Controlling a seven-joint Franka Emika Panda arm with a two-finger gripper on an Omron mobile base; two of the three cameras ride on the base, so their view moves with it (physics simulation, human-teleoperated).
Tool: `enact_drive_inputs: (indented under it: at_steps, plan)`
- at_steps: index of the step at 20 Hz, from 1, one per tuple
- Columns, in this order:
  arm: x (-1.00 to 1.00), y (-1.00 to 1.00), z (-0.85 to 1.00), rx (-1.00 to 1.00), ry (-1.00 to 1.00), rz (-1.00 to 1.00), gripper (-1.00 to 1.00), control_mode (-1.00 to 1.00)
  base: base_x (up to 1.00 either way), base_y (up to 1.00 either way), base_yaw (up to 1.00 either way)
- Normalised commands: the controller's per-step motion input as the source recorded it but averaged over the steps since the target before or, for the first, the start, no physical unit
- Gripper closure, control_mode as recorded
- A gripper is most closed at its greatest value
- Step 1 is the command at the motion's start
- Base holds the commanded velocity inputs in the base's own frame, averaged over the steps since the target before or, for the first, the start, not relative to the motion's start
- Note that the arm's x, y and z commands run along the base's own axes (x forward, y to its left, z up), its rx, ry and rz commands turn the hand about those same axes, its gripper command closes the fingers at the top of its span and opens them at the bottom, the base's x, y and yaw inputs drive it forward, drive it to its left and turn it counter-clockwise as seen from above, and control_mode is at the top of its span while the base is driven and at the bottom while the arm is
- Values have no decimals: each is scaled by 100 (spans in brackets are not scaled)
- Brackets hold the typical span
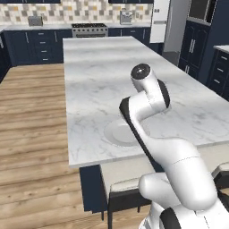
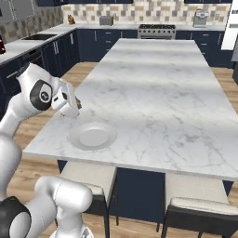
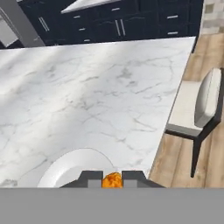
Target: Take the cheese, shrimp, and lemon from the fridge and place them on the plate on the dining counter to create an appetizer plate.
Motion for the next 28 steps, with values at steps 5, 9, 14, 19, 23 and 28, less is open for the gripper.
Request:
enact_drive_inputs:
  at_steps: [5,9,14,19,23,28]
  plan:
    - [34,4,-64,17,8,0,100,-100,0,0,0]
    - [66,17,-90,7,4,2,100,-100,0,0,0]
    - [73,26,-94,3,5,3,100,-100,0,0,0]
    - [89,7,-75,3,9,0,100,-100,0,0,0]
    - [89,1,-65,2,5,0,100,-100,0,0,0]
    - [86,4,-64,1,5,0,100,-100,0,0,0]
